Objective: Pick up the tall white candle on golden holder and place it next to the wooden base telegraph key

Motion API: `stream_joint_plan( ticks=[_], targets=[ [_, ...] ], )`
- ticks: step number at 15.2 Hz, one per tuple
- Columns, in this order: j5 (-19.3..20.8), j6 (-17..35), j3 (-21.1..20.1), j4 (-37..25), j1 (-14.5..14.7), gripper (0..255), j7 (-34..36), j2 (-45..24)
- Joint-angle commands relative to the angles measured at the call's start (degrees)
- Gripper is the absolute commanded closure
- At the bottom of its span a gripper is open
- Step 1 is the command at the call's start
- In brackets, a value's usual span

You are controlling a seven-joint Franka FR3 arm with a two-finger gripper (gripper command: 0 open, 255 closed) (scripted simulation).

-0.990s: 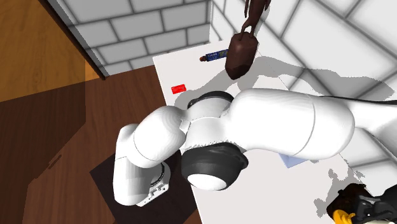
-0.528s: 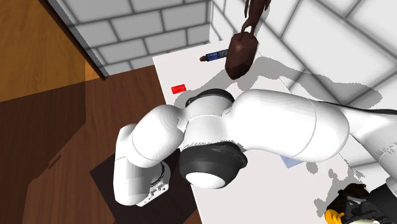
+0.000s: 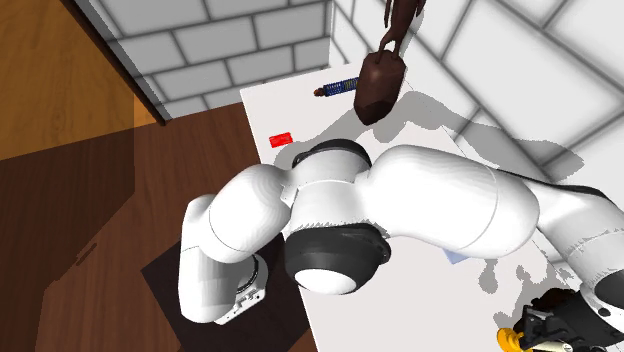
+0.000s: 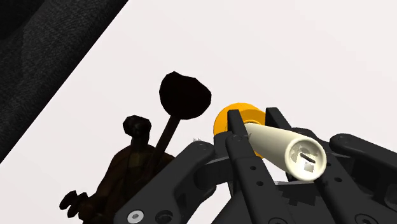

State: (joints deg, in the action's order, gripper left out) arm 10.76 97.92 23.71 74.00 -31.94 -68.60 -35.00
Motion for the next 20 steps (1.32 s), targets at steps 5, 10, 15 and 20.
stream_joint_plan(
  ticks=[5, 10, 15, 20],
  targets=[
    [-0.1, 3.8, -0.2, 3.1, 0.0, 255, 1.1, -0.9],
    [-0.3, 6.8, -0.5, 5.2, 0.0, 255, 2.0, -2.0],
    [-0.5, 9.7, -0.8, 6.9, -0.1, 255, 2.8, -3.4],
    [-0.5, 10.2, -0.8, 7.1, -0.2, 255, 2.9, -3.6]
  ],
)
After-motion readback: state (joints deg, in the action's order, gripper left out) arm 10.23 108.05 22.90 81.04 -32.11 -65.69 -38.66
